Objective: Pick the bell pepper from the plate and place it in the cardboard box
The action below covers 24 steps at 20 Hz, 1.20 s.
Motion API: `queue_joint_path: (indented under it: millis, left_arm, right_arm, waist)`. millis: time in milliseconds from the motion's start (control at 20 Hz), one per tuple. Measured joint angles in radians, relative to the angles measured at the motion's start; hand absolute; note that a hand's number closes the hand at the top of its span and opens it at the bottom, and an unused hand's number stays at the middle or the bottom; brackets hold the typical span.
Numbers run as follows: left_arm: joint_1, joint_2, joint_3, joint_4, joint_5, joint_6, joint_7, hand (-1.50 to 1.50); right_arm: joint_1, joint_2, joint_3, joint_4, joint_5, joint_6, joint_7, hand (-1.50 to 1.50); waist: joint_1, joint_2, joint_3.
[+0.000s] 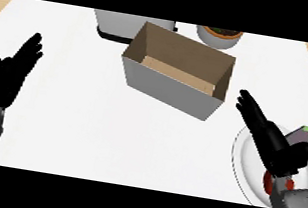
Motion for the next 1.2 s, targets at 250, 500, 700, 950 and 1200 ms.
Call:
queue_joint_path:
  millis: [250, 500, 700, 950, 1200]
  left_arm:
    - [0.041, 0.006, 0.004, -0.017, -0.034, 0.02, -0.034, 0.0]
    - [0.1, -0.01, -0.009, -0.026, -0.054, 0.042, -0.057, 0.0]
    - [0.156, -0.043, -0.037, -0.046, -0.077, 0.059, -0.098, 0.0]
    - [0.194, -0.066, -0.058, -0.09, -0.107, 0.071, -0.102, 0.0]
    - [0.203, -0.076, -0.064, -0.095, -0.119, 0.077, -0.106, 0.0]
  right_arm:
    - [-0.021, -0.021, -0.17, -0.028, 0.034, -0.168, -0.06, -1.5]
    - [0.04, -0.107, -0.339, 0.06, 0.183, -0.437, -0.026, -1.5]
    - [0.103, 0.0, -0.427, 0.044, 0.212, -0.651, -0.105, -1.5]
    - [0.267, -0.02, -0.405, -0.08, 0.313, -0.701, -0.058, -1.5]
    - [0.383, -0.186, -0.352, -0.129, 0.434, -0.6, 0.137, -1.5]
  waist:
    - [-0.011, 0.003, 0.013]
    - [-0.039, 0.009, 0.01]
    - [-0.03, 0.006, 0.016]
    - [-0.019, 0.007, 0.017]
    - [-0.013, 0.01, 0.014]
